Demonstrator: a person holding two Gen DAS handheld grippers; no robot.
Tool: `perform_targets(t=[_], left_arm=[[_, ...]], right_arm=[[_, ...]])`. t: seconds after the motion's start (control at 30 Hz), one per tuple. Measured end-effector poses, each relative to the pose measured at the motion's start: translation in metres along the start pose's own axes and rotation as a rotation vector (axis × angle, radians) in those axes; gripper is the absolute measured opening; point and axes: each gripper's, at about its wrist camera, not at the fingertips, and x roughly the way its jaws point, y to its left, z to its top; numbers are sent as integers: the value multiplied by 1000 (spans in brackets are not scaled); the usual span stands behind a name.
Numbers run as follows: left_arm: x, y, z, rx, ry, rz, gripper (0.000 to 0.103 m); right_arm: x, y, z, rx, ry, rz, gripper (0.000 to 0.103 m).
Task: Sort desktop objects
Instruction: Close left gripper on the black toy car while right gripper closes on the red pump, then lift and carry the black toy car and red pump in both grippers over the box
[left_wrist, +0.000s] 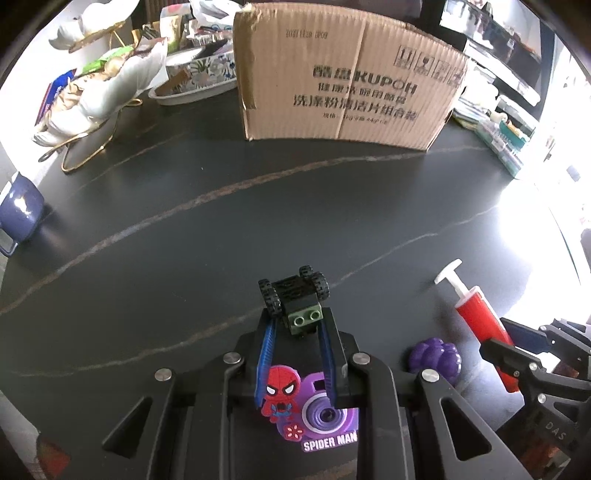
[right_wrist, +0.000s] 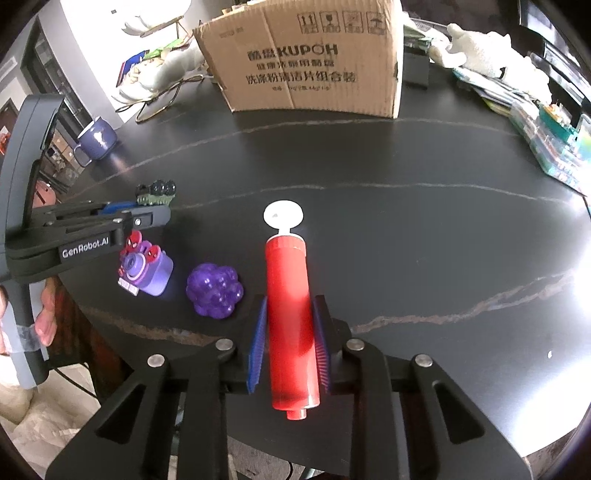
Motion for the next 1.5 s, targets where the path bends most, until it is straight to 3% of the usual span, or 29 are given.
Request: perform_targets(t=[0.3,0.87,1.5], left_arm=[[-33,4,7,-15,-70,16,21],[-56,5,16,-22,-94,8,21],[-93,2,56,5,-181,28,21]], right_arm=[[-18,8,12,7,-52,21,22],[-42,14,23,29,-120,42,22],[-71,25,59,23,-209,60,22]])
